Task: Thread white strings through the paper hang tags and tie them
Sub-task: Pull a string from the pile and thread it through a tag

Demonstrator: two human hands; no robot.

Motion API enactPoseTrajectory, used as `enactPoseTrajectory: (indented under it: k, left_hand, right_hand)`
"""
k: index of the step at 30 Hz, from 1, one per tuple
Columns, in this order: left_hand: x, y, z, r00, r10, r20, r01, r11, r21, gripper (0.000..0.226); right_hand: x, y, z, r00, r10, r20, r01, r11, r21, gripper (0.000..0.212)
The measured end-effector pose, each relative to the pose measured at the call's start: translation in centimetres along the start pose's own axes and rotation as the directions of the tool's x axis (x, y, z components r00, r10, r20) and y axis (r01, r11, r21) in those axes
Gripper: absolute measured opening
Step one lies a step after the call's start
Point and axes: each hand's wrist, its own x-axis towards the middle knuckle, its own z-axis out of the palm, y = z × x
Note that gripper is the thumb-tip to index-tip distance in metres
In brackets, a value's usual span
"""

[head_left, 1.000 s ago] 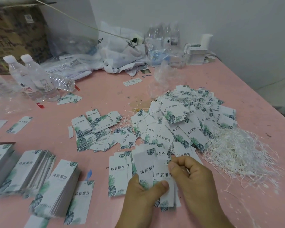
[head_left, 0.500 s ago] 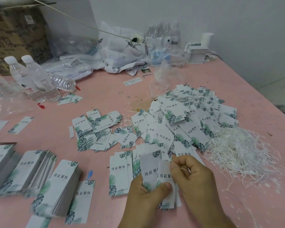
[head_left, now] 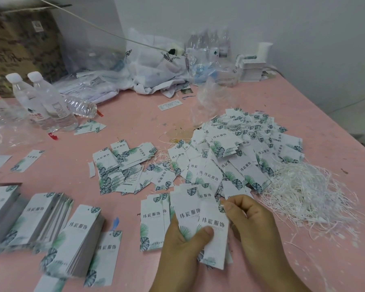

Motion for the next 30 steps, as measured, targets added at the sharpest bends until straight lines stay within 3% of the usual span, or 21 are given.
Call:
enactPoseTrajectory:
  k: [3,10,14,16,20,23,30]
  left_hand:
    - [-0.4,0.5,0.4,0.995,-0.096,0.036,0.1,0.985,-0.139,0.041]
    - [-0.6,1.1,0.8,0.973,-0.227,0.044,0.231,0.944,-0.235,0.048]
    - [-0.5,1.6,1.0,0.918,-0.364,0.159,0.394,0.787,-0.474,0.051]
    - [-0.4,1.6,1.0,0.923,-0.358,0.141,0.377,0.768,-0.518,0.044]
    - [-0.2,1.4,0.5,0.97,-0.24,0.028,0.228,0.874,-0.429,0.035]
    - [0.0,1.3,0.3,0.985,-0.173,0.019,0.169,0.927,-0.334,0.027]
    - [0.0,0.8,0.3,0.991,-0.116,0.065,0.122,0.987,-0.101,0.042]
  right_hand:
    - [0.1,0.4,-0.1,1.0,0.018,0.025,-0.019,0.998,0.053,0.013]
    - [-0.1,1.1,0.4,0.993,-0.078,0.093,0.085,0.994,-0.073,0.012]
    - [0.1,1.0,0.1,0.988,-0.145,0.06,0.152,0.978,-0.14,0.014]
    - [0.4,0.8,-0.4,0.981,-0.189,0.032,0.192,0.969,-0.154,0.011]
    - [1.1,0.3,-1.8,0.97,-0.239,-0.049,0.229,0.961,-0.158,0.01]
    - [1.5,0.3,-2.8,0.965,-0.248,-0.086,0.236,0.962,-0.136,0.013]
    - [0.7,0.7,-1.3,0.957,-0.257,0.132,0.282,0.934,-0.221,0.007]
